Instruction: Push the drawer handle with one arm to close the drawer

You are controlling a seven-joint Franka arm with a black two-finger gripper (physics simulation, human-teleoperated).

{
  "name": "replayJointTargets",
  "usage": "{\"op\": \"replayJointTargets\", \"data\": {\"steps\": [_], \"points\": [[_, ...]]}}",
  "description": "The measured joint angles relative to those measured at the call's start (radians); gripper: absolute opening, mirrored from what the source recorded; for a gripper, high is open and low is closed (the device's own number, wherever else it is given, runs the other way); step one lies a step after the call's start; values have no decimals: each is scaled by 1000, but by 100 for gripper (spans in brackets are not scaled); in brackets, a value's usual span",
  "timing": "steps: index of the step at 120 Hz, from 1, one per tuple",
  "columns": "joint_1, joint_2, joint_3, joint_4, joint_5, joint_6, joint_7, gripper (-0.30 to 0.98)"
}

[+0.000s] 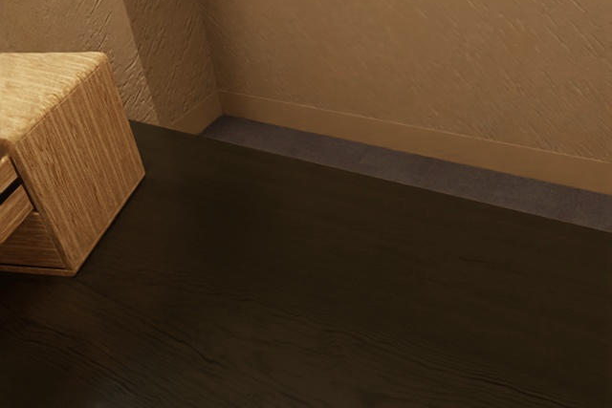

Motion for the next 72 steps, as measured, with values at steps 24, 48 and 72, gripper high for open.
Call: {"op": "replayJointTargets", "data": {"steps": [24,48,72], "points": [[138,-268,44,-241,27,-24,-27,67],[329,-424,107,-312,71,-118,-55,67],[373,-453,104,-320,210,-168,-26,67]]}}
